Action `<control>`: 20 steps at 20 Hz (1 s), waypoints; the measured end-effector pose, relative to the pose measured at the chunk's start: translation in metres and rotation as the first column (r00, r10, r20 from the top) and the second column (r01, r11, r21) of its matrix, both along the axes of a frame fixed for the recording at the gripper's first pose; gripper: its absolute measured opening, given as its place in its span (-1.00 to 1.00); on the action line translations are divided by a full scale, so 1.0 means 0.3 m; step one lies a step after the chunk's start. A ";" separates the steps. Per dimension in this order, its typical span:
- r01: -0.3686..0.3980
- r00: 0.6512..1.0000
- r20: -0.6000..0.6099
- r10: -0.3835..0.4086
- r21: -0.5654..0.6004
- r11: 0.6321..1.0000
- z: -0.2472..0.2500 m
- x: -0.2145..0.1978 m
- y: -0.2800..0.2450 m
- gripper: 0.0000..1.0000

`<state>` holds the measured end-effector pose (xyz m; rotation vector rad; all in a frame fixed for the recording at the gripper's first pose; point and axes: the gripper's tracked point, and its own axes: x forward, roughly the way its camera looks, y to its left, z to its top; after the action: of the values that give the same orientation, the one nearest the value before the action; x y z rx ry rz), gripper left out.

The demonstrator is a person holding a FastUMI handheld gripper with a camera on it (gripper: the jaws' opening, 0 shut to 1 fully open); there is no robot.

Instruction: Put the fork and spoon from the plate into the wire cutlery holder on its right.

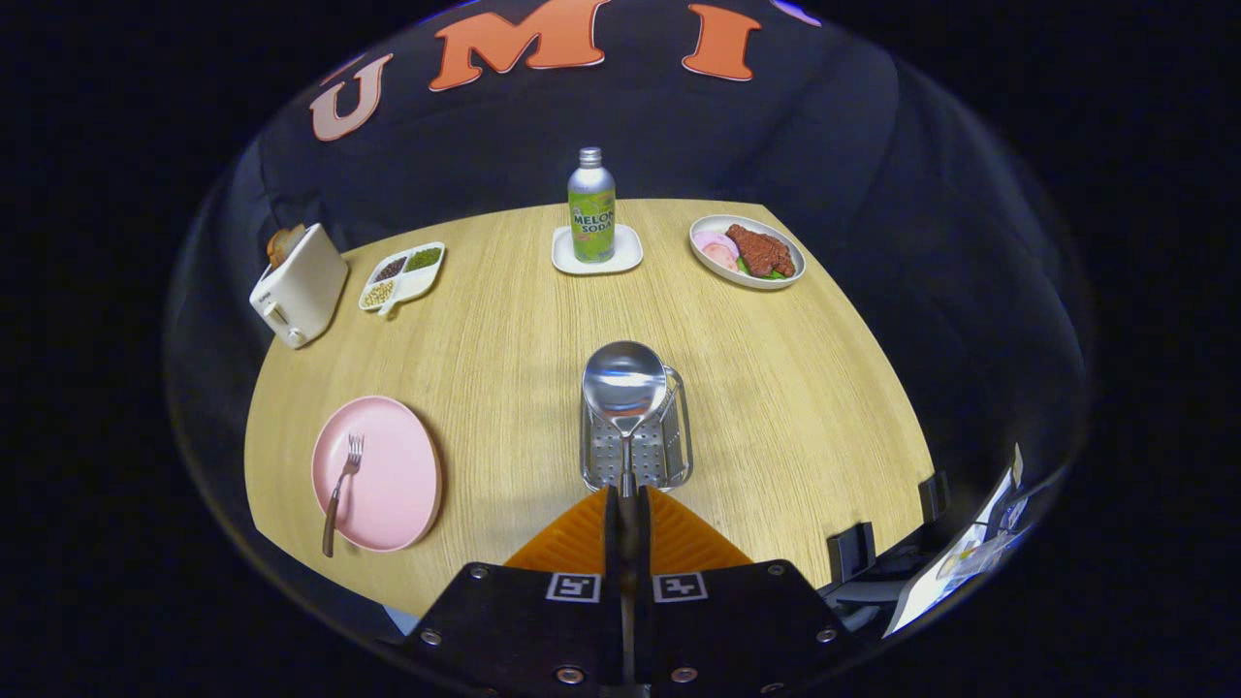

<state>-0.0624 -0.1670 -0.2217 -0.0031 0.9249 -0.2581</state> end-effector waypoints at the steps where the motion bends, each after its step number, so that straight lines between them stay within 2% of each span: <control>1: -0.004 1.000 -0.010 0.004 0.000 1.000 -0.010 -0.002 -0.005 -0.89; 5: -0.024 0.999 -0.040 0.023 -0.021 0.999 -0.034 0.003 -0.020 -0.89; 12: -0.060 0.998 -0.003 0.060 -0.035 0.998 -0.010 0.076 -0.011 -0.85; 17: -0.101 0.980 0.172 0.105 -0.030 0.994 0.108 0.169 0.035 -0.83; 20: -0.123 0.939 0.320 0.128 -0.036 0.992 0.226 0.214 0.100 -0.83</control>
<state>0.0018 -0.1369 -0.1540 -0.0334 0.5936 -0.1408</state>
